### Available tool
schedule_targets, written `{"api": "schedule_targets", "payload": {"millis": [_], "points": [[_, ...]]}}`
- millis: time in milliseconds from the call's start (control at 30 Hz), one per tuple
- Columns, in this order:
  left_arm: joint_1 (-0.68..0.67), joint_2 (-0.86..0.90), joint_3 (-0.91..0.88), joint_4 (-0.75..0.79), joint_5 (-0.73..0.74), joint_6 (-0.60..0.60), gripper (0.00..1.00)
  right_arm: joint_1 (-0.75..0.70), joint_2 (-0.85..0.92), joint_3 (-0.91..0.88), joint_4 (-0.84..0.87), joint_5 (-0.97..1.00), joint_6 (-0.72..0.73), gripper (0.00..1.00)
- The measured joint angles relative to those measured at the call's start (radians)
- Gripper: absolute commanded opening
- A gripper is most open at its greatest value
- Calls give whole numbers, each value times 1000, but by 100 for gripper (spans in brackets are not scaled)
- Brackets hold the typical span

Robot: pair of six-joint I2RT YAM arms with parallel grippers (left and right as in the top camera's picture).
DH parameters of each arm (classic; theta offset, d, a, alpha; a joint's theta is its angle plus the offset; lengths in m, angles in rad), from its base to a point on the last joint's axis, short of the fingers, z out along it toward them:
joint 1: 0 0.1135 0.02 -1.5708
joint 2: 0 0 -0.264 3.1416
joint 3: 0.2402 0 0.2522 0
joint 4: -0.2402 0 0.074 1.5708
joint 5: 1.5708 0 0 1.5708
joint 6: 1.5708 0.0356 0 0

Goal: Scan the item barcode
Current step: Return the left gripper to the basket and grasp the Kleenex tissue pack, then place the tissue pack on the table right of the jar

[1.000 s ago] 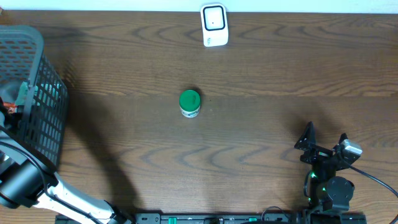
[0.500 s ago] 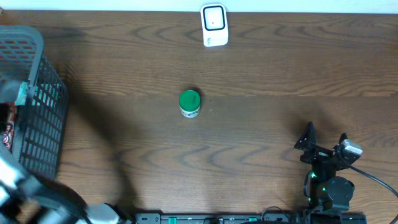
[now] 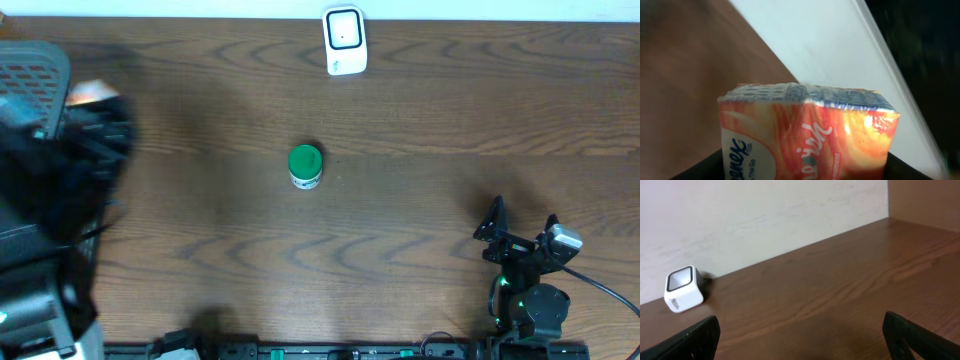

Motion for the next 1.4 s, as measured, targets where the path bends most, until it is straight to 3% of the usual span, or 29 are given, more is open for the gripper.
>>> {"api": "schedule_targets", "payload": {"millis": [233, 400, 700, 1067, 1167, 1400], "points": [[-634, 240, 0, 130, -287, 10, 74, 0, 0, 0, 0, 0, 0, 99], [-830, 515, 0, 198, -428, 29, 74, 0, 0, 0, 0, -1, 0, 99], [-883, 915, -2, 201, -489, 51, 74, 0, 0, 0, -1, -1, 0, 99], [-892, 1017, -2, 227, -356, 54, 75, 0, 0, 0, -1, -1, 0, 99], [-904, 1017, -2, 227, -314, 64, 98, 0, 0, 0, -1, -1, 0, 99], [-912, 987, 3, 155, -262, 118, 100, 0, 0, 0, 0, -1, 0, 99]]}}
